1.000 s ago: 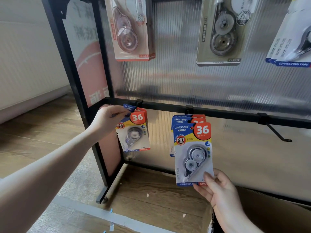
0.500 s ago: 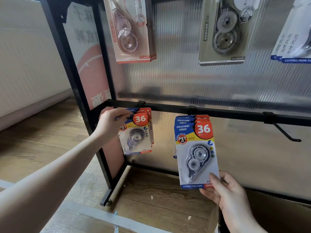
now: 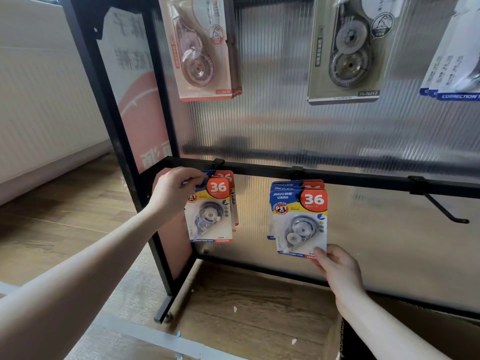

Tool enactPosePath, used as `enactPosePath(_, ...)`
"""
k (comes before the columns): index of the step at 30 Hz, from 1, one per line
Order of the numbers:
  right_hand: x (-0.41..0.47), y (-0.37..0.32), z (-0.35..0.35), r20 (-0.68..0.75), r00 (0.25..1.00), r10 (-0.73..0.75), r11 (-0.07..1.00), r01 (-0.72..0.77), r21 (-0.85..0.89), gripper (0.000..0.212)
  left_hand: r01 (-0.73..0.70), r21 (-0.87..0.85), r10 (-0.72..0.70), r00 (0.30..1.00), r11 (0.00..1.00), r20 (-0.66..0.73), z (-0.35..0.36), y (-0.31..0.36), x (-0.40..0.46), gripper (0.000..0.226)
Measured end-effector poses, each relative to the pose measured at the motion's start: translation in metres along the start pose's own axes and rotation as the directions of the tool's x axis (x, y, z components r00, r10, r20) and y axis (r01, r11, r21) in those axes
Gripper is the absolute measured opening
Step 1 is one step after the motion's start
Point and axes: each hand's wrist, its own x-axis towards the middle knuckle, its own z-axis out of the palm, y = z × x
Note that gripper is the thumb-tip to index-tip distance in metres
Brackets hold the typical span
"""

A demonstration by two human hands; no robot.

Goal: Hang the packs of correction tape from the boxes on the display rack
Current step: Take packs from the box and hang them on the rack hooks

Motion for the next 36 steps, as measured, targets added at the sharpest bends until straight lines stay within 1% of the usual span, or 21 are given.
enactPosePath(4,0.013,0.004,0.013,0.029,0.999,0.016,0.991,-0.012,-0.135,0.014,-0.01,-0.006,0.01,1.0,1.0,-0.005,0.003,-0.001,0.0,0.02)
enactPosePath(7,0.017,-0.001,0.021,0.057,0.998,0.001,0.975,0.012,-0.221,0.011,-0.004,-0.012,0.004,1.0,1.0,-0.01,0.004,-0.002,0.001,0.02)
enactPosePath(11,0.023,-0.004,0.024,0.058,0.998,-0.015,0.965,0.03,-0.26,0.009,-0.025,-0.009,0.025,1.0,1.0,-0.012,0.006,-0.006,0.001,0.022)
enactPosePath(15,0.025,-0.002,0.018,0.058,0.998,0.007,0.951,0.011,-0.31,0.007,-0.059,0.001,0.059,0.998,0.998,-0.037,0.005,-0.011,-0.002,0.024)
enactPosePath(19,0.025,0.001,0.007,0.023,0.999,0.035,0.932,-0.024,-0.361,0.002,-0.082,0.034,0.084,0.994,0.996,-0.075,0.0,-0.015,-0.005,0.021)
enactPosePath(20,0.025,0.002,0.002,0.012,0.999,0.044,0.926,-0.036,-0.377,0.005,-0.075,0.034,0.077,0.994,0.997,-0.08,0.0,-0.015,-0.006,0.021)
enactPosePath(23,0.024,0.005,-0.013,-0.023,0.998,0.058,0.904,-0.062,-0.423,0.027,-0.061,0.035,0.064,0.994,0.998,-0.086,-0.002,-0.015,-0.01,0.023)
enactPosePath(24,0.022,0.004,-0.018,-0.022,0.998,0.056,0.892,-0.06,-0.448,0.03,-0.055,0.037,0.058,0.995,0.998,-0.086,-0.003,-0.016,-0.011,0.024)
enactPosePath(28,0.018,0.003,-0.045,-0.007,1.0,0.012,0.854,-0.014,-0.52,0.032,-0.018,0.044,0.021,0.997,0.999,-0.081,-0.003,-0.017,-0.02,0.028)
enactPosePath(30,0.014,0.003,-0.057,-0.005,1.0,-0.016,0.833,0.011,-0.553,0.032,0.004,0.04,-0.001,0.997,0.999,-0.082,-0.002,-0.017,-0.028,0.035)
enactPosePath(36,0.002,-0.003,-0.089,0.006,0.994,-0.107,0.732,0.083,-0.677,0.028,0.092,0.022,-0.091,0.995,0.996,-0.037,0.005,-0.009,-0.061,0.049)
